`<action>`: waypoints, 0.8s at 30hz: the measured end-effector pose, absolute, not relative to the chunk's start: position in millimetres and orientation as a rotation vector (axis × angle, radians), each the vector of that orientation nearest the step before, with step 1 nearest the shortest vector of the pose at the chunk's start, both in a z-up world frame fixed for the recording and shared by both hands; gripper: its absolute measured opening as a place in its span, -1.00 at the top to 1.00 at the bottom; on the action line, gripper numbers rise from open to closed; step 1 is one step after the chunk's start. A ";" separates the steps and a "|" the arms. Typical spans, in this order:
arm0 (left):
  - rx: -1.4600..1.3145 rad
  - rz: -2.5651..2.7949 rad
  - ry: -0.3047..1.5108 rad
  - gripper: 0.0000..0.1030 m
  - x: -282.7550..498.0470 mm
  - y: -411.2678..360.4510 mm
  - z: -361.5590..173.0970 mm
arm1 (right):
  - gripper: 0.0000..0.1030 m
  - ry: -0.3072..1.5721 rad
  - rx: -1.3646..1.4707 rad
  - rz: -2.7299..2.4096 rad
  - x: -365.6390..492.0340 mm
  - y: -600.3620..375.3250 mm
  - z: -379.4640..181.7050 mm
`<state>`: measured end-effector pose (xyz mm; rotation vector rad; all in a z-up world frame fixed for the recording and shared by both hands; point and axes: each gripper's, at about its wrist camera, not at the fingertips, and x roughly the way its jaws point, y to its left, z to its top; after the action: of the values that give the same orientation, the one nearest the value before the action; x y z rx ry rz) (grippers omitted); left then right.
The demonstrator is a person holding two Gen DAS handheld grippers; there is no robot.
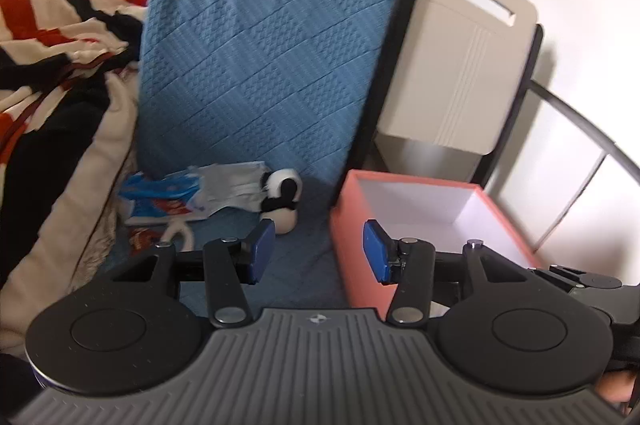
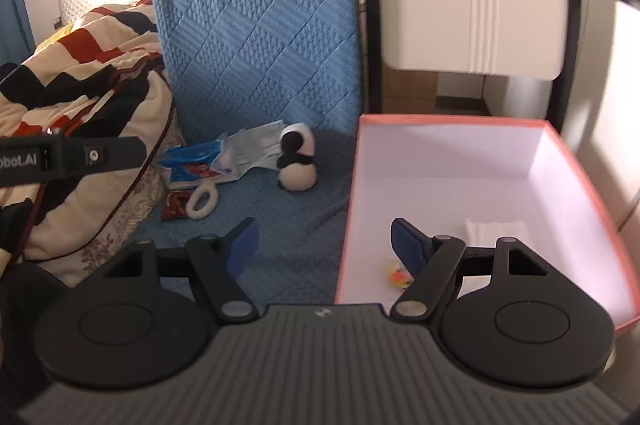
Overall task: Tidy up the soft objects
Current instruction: 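Withdraw both grippers from the box back over the cushion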
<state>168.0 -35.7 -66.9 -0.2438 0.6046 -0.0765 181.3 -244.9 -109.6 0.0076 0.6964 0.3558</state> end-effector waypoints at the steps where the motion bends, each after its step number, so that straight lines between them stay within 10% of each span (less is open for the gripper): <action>1: -0.242 -0.066 0.611 -0.07 167.1 -31.6 -70.8 | -0.45 0.702 0.009 0.361 181.5 -239.9 -112.9; 24: -0.241 -0.035 0.665 -0.07 178.2 34.9 -126.9 | -0.45 0.725 -0.054 0.434 176.8 -170.0 -154.8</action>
<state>178.2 34.9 -126.9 -0.2415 0.6645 -0.0353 176.8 -170.0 -154.8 -0.0539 0.7249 0.4344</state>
